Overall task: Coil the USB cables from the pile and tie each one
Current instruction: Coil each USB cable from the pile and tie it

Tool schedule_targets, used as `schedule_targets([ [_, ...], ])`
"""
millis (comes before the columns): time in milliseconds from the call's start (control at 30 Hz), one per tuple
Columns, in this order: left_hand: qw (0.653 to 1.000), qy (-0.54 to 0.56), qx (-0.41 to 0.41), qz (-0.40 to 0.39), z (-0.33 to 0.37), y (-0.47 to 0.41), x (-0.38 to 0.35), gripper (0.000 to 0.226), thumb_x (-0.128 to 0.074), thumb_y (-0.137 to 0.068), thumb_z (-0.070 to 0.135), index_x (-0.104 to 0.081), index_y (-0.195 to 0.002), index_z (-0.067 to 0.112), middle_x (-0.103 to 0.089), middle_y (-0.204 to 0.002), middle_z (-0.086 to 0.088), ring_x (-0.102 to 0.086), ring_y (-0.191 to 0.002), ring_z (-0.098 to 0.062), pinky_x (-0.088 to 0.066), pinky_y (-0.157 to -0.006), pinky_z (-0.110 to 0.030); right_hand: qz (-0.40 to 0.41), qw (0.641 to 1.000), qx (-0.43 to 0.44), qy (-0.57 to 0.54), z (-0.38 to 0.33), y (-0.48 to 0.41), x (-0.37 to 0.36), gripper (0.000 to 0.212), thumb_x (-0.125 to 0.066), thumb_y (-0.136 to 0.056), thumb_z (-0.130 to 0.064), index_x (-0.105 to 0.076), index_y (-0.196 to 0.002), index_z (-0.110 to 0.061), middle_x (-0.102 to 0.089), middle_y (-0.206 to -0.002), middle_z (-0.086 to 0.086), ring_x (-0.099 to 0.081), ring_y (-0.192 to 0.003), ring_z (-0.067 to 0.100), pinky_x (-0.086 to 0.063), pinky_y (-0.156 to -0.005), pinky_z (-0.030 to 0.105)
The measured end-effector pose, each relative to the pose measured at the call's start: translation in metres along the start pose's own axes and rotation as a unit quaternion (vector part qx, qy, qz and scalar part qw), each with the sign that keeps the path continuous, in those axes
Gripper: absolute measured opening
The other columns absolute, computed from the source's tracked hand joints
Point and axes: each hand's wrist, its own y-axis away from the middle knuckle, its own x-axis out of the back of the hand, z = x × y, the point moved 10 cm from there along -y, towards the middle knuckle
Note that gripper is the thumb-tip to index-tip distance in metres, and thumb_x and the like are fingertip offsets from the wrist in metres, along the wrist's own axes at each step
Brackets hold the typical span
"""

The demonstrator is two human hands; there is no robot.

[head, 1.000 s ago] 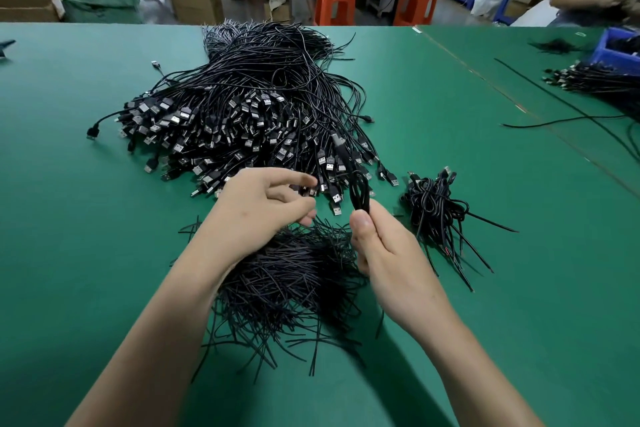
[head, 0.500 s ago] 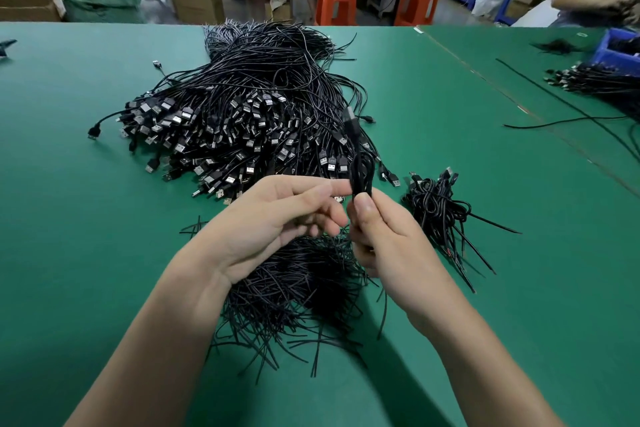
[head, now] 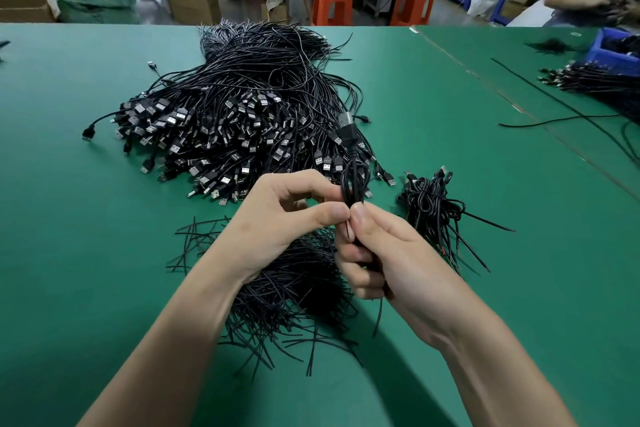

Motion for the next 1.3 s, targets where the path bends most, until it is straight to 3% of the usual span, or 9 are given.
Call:
schedule_targets([
  [167, 0.999, 0.011, -0.010, -0.037, 0.004, 0.003, -0.002, 0.018, -0.078, -0.082, 0.016, -0.080, -0.097, 0.026, -0.067, -0.089, 0.006, -0.063, -0.088, -0.011, -0.047, -0.078, -0.024, -0.031, 0.997, 0.001, -0.071, -0.003, 0.000, -0.005, 0.034, -0.043, -0.105, -0.042, -0.047, -0.079, -0.022, -0.032, -0.067, -0.007, -0.024, -0.052, 0.011, -0.023, -0.047, 0.020],
  [300, 1.000, -0.002, -0.001, -0.015, -0.001, 0.000, 0.001, 0.020, -0.084, -0.079, 0.013, -0.078, -0.089, 0.030, -0.066, -0.081, 0.005, -0.058, -0.078, -0.019, -0.045, -0.073, -0.034, 0.008, 1.000, 0.021, 0.012, -0.002, -0.002, -0.001, 0.037, -0.040, -0.108, -0.040, -0.049, -0.076, -0.024, -0.030, -0.068, -0.006, -0.027, -0.053, 0.012, -0.025, -0.047, 0.020],
  [500, 1.000, -0.017, -0.007, -0.023, -0.002, 0.002, 0.001, 0.023, -0.081, -0.078, 0.026, -0.079, -0.099, 0.035, -0.068, -0.088, 0.005, -0.062, -0.088, -0.018, -0.044, -0.079, -0.045, 0.009, 1.000, 0.027, 0.010, -0.002, -0.004, 0.003, 0.041, -0.039, -0.107, -0.041, -0.047, -0.098, -0.001, -0.033, -0.067, -0.007, -0.027, -0.052, 0.012, -0.027, -0.047, 0.019],
  [567, 0.999, -0.036, -0.006, -0.023, -0.003, 0.002, 0.001, 0.025, -0.081, -0.078, 0.027, -0.079, -0.102, 0.035, -0.068, -0.090, 0.006, -0.063, -0.091, -0.015, -0.043, -0.080, -0.044, 0.018, 0.999, 0.028, 0.005, -0.002, -0.005, 0.004, 0.040, -0.039, -0.108, -0.040, -0.052, -0.101, -0.003, -0.034, -0.066, -0.008, -0.027, -0.052, 0.011, -0.027, -0.046, 0.018],
  [700, 1.000, -0.028, 0.007, -0.008, -0.007, 0.001, 0.002, 0.023, -0.084, -0.074, 0.028, -0.079, -0.096, 0.035, -0.068, -0.085, 0.007, -0.062, -0.083, -0.009, -0.045, -0.078, -0.035, 0.060, 0.996, 0.049, 0.050, -0.006, -0.006, 0.007, 0.036, -0.038, -0.109, -0.038, -0.068, -0.095, -0.027, -0.034, -0.065, -0.006, -0.030, -0.052, 0.012, -0.022, -0.047, 0.021],
  [833, 1.000, -0.022, 0.008, 0.000, -0.008, 0.000, 0.003, 0.024, -0.087, -0.074, 0.020, -0.078, -0.088, 0.038, -0.066, -0.079, 0.012, -0.058, -0.075, -0.008, -0.047, -0.073, -0.025, 0.092, 0.984, 0.068, 0.138, -0.013, -0.005, 0.009, 0.035, -0.037, -0.110, -0.032, -0.063, -0.108, -0.009, -0.038, -0.062, -0.008, -0.031, -0.050, 0.009, -0.027, -0.044, 0.018],
  [933, 1.000, -0.016, 0.011, 0.008, -0.008, 0.000, 0.004, 0.027, -0.084, -0.075, 0.013, -0.079, -0.085, 0.037, -0.066, -0.077, 0.011, -0.058, -0.074, -0.014, -0.049, -0.073, -0.028, 0.091, 0.981, 0.067, 0.155, -0.014, -0.005, 0.010, 0.036, -0.037, -0.110, -0.030, -0.060, -0.105, -0.003, -0.039, -0.061, -0.009, -0.034, -0.049, 0.008, -0.031, -0.044, 0.018],
  [1033, 1.000, -0.013, 0.004, 0.001, -0.004, 0.000, 0.002, 0.025, -0.084, -0.079, 0.013, -0.080, -0.089, 0.036, -0.071, -0.079, 0.007, -0.065, -0.077, -0.016, -0.052, -0.077, -0.029, 0.090, 0.982, 0.074, 0.148, -0.016, -0.003, 0.011, 0.036, -0.035, -0.111, -0.028, -0.051, -0.089, -0.004, -0.033, -0.060, -0.007, -0.029, -0.048, 0.011, -0.029, -0.043, 0.016],
  [1300, 1.000, 0.020, -0.007, -0.005, -0.005, 0.001, 0.002, 0.025, -0.084, -0.077, 0.007, -0.081, -0.083, 0.032, -0.074, -0.088, 0.011, -0.069, -0.085, -0.005, -0.052, -0.079, -0.018, 0.041, 0.981, 0.047, 0.184, -0.014, -0.002, 0.006, 0.035, -0.035, -0.111, -0.028, -0.045, -0.082, -0.011, -0.032, -0.060, -0.013, -0.027, -0.048, 0.004, -0.026, -0.045, 0.012],
])
